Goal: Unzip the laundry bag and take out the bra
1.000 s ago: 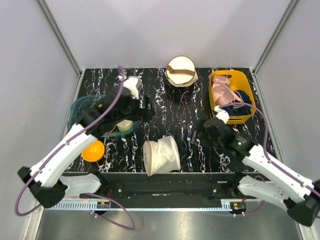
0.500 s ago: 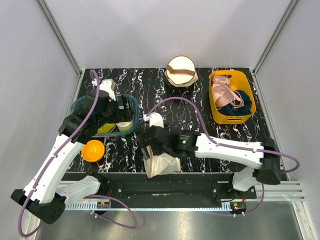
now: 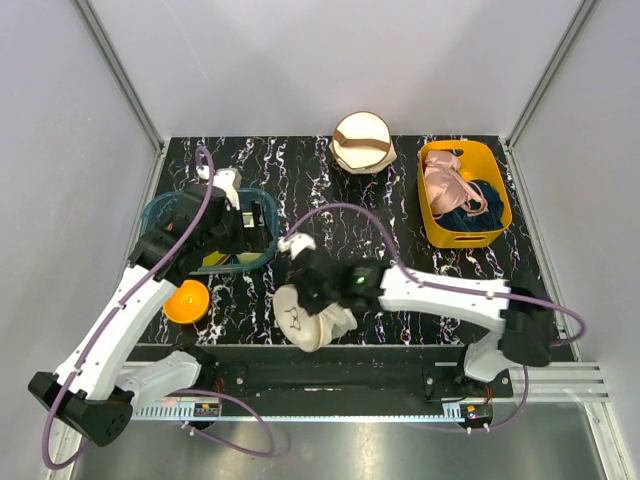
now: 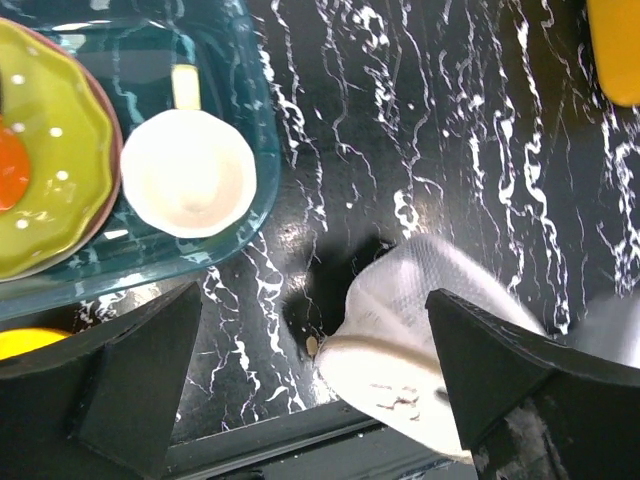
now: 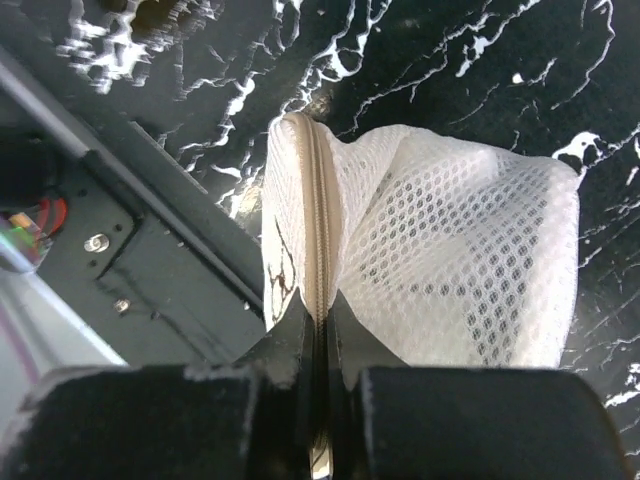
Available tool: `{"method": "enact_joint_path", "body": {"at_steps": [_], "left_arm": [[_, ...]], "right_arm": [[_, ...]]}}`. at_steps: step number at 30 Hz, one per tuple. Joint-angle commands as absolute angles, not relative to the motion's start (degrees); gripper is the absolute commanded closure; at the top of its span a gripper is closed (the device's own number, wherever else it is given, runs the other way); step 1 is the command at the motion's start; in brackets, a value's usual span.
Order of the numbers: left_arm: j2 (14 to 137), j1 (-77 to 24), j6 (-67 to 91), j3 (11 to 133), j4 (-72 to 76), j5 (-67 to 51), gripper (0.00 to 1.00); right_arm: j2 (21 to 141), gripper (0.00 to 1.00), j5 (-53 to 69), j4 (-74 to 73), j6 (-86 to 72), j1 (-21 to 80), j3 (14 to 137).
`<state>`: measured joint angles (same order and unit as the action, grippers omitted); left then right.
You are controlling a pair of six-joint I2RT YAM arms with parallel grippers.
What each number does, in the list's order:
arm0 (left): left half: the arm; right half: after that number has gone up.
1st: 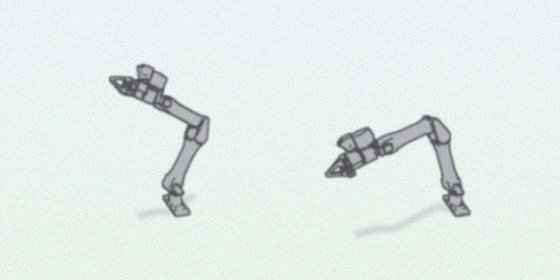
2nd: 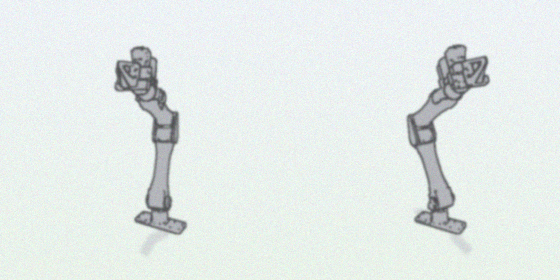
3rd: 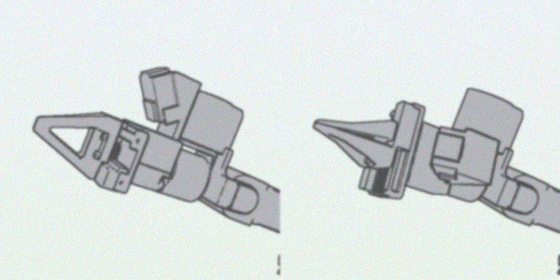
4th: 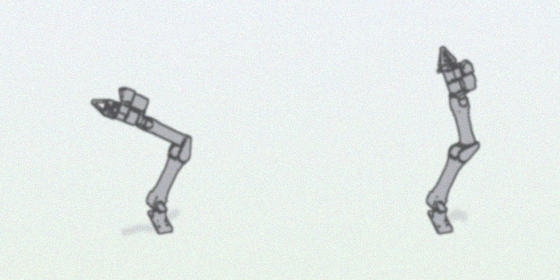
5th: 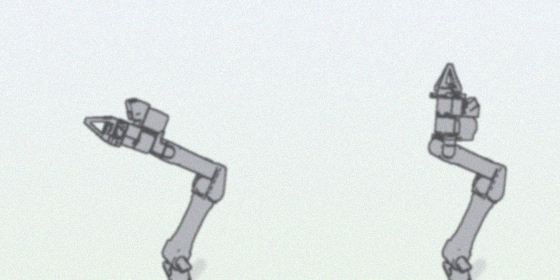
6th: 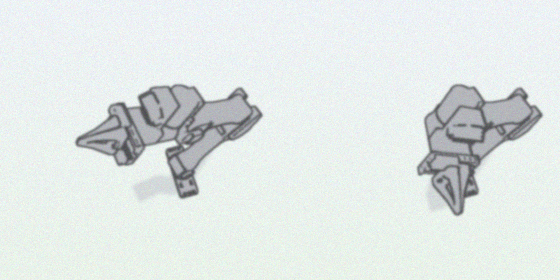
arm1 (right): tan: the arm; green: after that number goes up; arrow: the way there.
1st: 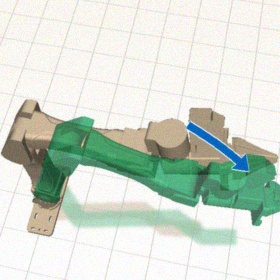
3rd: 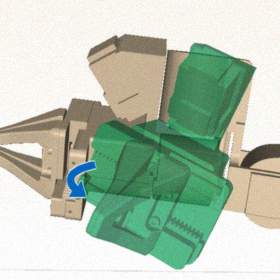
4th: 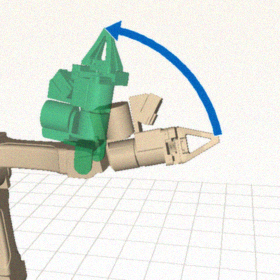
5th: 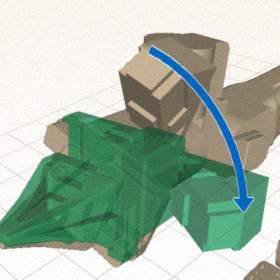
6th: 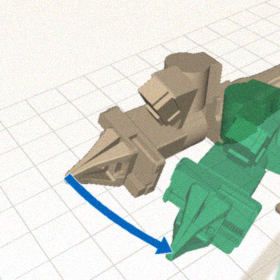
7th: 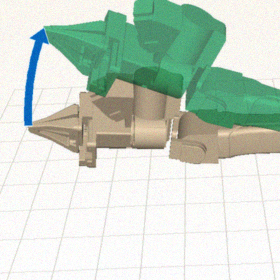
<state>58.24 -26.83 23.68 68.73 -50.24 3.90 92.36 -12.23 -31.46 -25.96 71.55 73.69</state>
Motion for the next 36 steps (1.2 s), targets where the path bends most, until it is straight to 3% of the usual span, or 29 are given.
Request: {"method": "enact_joint_path", "body": {"at_steps": [1,6,12,17,25,31,35,36], "left_arm": [[56.52,-26.46,18.73,66.89,-45.53,-4.99,0.01],[52.03,-26.46,11.79,64.60,-41.04,-22.48,0.01],[54.40,-26.46,9.32,62.93,-40.70,-35.24,0.01],[55.28,-26.46,8.79,61.18,-38.59,-37.17,0.01],[58.01,-26.54,8.26,56.79,-37.01,-53.58,0.01],[56.60,-26.89,15.02,50.19,-25.23,-62.39,0.01],[57.74,-27.94,15.12,49.74,-24.09,-64.60,0.33],[58.27,-28.38,15.29,49.83,-23.91,-64.34,0.80]], "right_arm": [[75.90,1.00,11.16,-21.20,-19.52,58.50,67.25],[67.33,1.00,34.91,-18.19,-17.32,46.86,62.49],[67.59,1.00,51.39,-17.06,-17.93,44.56,62.75],[68.64,1.00,55.45,-16.35,-18.37,44.65,62.05],[70.31,1.00,56.34,-15.29,-18.72,44.56,61.17],[70.84,1.00,56.43,-13.89,-18.99,43.51,59.94],[71.54,1.00,56.16,-13.45,-19.16,40.97,59.41],[71.98,1.00,56.08,-13.36,-19.42,40.61,59.50]]}}
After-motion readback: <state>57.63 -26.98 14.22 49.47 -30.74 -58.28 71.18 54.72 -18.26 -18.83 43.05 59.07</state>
